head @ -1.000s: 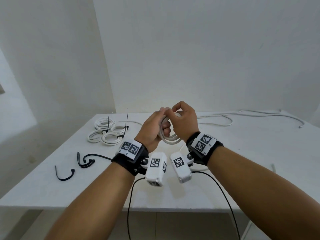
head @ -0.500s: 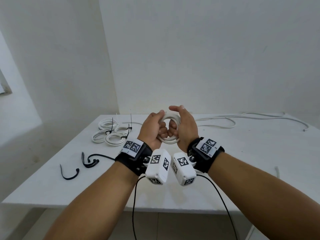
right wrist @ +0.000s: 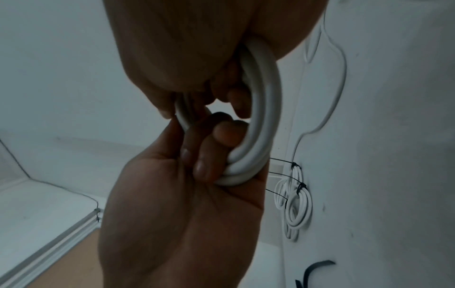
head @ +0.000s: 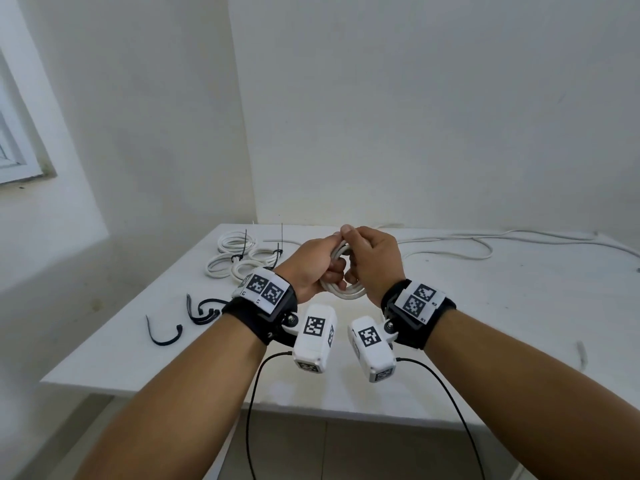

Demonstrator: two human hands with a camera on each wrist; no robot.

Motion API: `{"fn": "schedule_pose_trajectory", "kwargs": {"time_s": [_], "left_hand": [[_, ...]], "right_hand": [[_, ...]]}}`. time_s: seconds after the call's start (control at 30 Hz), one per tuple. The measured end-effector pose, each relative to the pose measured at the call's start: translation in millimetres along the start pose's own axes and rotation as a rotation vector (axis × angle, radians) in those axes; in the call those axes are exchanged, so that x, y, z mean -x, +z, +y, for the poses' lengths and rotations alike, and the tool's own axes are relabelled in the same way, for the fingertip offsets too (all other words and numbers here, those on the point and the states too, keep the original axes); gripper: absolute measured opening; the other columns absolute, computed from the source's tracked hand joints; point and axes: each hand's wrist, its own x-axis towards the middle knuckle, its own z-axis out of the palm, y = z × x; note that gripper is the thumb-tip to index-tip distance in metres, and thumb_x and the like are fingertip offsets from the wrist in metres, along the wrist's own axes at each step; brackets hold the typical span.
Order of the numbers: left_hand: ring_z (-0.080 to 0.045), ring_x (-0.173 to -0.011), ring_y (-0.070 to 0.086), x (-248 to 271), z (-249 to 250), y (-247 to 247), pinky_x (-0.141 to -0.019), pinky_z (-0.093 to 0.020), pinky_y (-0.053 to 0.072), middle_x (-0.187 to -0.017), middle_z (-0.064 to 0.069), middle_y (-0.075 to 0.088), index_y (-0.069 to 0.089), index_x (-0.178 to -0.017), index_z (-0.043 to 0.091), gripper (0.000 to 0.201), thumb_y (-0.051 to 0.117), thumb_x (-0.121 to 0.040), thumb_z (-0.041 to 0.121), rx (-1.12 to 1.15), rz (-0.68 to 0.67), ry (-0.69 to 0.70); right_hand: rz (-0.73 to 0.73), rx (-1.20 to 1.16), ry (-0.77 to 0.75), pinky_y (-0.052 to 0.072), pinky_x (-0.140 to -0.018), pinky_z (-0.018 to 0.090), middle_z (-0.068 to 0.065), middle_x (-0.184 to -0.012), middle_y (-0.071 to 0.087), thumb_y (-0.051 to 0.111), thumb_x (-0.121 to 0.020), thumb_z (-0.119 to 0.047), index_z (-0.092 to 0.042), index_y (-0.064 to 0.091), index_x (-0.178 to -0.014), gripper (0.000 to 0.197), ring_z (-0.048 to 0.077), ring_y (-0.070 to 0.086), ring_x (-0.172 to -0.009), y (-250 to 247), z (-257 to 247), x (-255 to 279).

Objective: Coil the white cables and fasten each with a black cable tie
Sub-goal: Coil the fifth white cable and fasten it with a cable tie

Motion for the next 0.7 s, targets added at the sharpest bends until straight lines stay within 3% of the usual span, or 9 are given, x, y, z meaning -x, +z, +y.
{"fn": "schedule_pose_trajectory", "kwargs": {"time_s": [0.07,0.13,0.2,0.27,0.33,0.43,0.57,0.7], "left_hand": [[-0.014,-0.047,0.026,5,-2,-8,-0.061,-0.031,0.044,-0.05,0.003,0.032,0.056,-0.083,0.008,0.047,0.036,-0.105,0.044,-0.028,-0.002,-0.028],[-0.014,-0.047,0.028,11,-3,-17,-0.057,-0.027,0.044,-0.048,0.003,0.037,0.052,-0.074,0.01,0.049,0.034,-0.105,0.043,-0.042,0.02,-0.039],[-0.014,-0.046,0.029,17,-4,-28,-0.051,-0.023,0.044,-0.049,0.002,0.037,0.05,-0.071,0.01,0.051,0.032,-0.106,0.042,-0.026,0.044,-0.037],[-0.013,-0.045,0.029,22,-5,-43,-0.053,-0.025,0.042,-0.048,0.001,0.035,0.05,-0.07,0.01,0.052,0.031,-0.106,0.042,0.031,0.062,-0.027],[-0.013,-0.043,0.029,27,-6,-59,-0.059,-0.03,0.038,-0.046,0.002,0.033,0.051,-0.069,0.01,0.054,0.029,-0.106,0.042,0.101,0.082,-0.025],[-0.013,-0.037,0.027,35,-8,-81,-0.057,-0.03,0.041,-0.042,0.003,0.028,0.049,-0.064,0.01,0.056,0.028,-0.105,0.044,0.201,0.13,-0.044],[-0.013,-0.031,0.021,47,-12,-109,-0.043,-0.023,0.037,-0.04,0.002,0.023,0.039,-0.052,0.015,0.055,0.038,-0.1,0.042,0.328,0.26,-0.055],[-0.013,-0.033,0.019,58,-20,-128,-0.039,-0.021,0.029,-0.047,0.001,0.023,0.035,-0.051,0.018,0.045,0.046,-0.092,0.031,0.361,0.474,0.008]], "right_hand": [[-0.009,0.088,-0.013,0.042,-0.045,0.029,0.005,-0.05,0.051,0.059,-0.097,-0.03,-0.009,0.062,-0.066,0.037,0.019,0.046,-0.035,8,1,-1],[-0.018,0.165,-0.034,0.045,-0.048,0.033,0.003,-0.049,0.053,0.056,-0.098,-0.03,-0.011,0.059,-0.063,0.039,0.019,0.048,-0.037,21,4,-6],[-0.019,0.242,-0.071,0.047,-0.052,0.038,0.003,-0.049,0.052,0.052,-0.098,-0.03,-0.008,0.054,-0.062,0.043,0.02,0.048,-0.043,38,6,-10],[-0.023,0.313,-0.107,0.043,-0.055,0.038,0.005,-0.052,0.051,0.049,-0.099,-0.029,-0.01,0.048,-0.062,0.041,0.019,0.045,-0.049,55,8,-14],[-0.057,0.265,-0.064,0.041,-0.053,0.032,0.002,-0.053,0.053,0.048,-0.098,-0.027,-0.013,0.052,-0.076,0.027,0.017,0.046,-0.048,73,8,-17],[-0.16,0.238,-0.018,0.041,-0.053,0.029,-0.001,-0.055,0.057,0.046,-0.096,-0.024,-0.014,0.055,-0.093,0.013,0.014,0.05,-0.049,101,8,-18],[-0.298,0.308,-0.063,0.042,-0.057,0.03,-0.001,-0.071,0.061,0.046,-0.094,-0.021,-0.016,0.058,-0.089,0.014,0.016,0.054,-0.062,138,5,-16],[-0.397,0.397,-0.103,0.046,-0.067,0.032,0.003,-0.087,0.066,0.044,-0.093,-0.018,-0.015,0.06,-0.091,0.017,0.02,0.059,-0.078,171,-1,-12]]}}
